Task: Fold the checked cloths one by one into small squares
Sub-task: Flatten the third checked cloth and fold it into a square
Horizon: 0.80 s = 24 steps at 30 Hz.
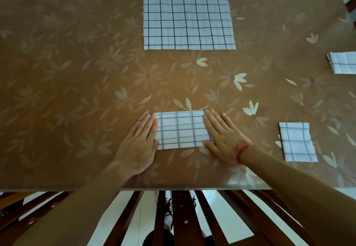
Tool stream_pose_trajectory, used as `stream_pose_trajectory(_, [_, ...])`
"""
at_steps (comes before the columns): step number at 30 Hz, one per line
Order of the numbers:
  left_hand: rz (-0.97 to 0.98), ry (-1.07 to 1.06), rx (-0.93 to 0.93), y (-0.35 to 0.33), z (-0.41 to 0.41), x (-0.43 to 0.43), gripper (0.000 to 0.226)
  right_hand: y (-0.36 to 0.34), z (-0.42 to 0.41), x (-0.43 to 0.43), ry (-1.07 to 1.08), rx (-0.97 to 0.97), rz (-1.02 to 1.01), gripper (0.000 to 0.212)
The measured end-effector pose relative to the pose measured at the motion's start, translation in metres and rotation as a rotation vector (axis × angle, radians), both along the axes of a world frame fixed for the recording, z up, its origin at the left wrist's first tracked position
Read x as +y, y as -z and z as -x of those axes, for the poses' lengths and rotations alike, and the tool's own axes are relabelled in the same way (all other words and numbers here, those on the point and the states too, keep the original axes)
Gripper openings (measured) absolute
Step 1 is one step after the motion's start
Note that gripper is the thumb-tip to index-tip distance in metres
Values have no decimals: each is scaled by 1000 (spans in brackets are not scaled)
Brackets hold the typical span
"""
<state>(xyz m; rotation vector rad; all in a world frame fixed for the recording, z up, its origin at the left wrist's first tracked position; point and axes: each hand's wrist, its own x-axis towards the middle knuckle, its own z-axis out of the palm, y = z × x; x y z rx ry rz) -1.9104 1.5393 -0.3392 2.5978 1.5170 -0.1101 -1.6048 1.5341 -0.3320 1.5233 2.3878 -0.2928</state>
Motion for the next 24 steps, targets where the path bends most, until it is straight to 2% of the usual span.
stream_pose_trajectory(7, [16, -9, 11, 1, -1, 0, 62, -12, 2, 4, 21, 44, 43, 77])
stream_pose_trajectory(12, [26, -21, 18, -2, -2, 0, 62, -31, 15, 17, 46, 91, -21, 92])
stream_pose_trajectory(16, [33, -17, 9, -4, -3, 1, 62, -42, 29, 39, 101, 92, 15, 101])
stream_pose_trajectory(19, [35, -24, 5, -5, -4, 1, 62, -43, 37, 51, 140, 49, 31, 97])
stream_pose_trajectory(24, [29, -25, -11, -4, -4, 0, 62, -47, 47, 66, 182, 15, 107, 79])
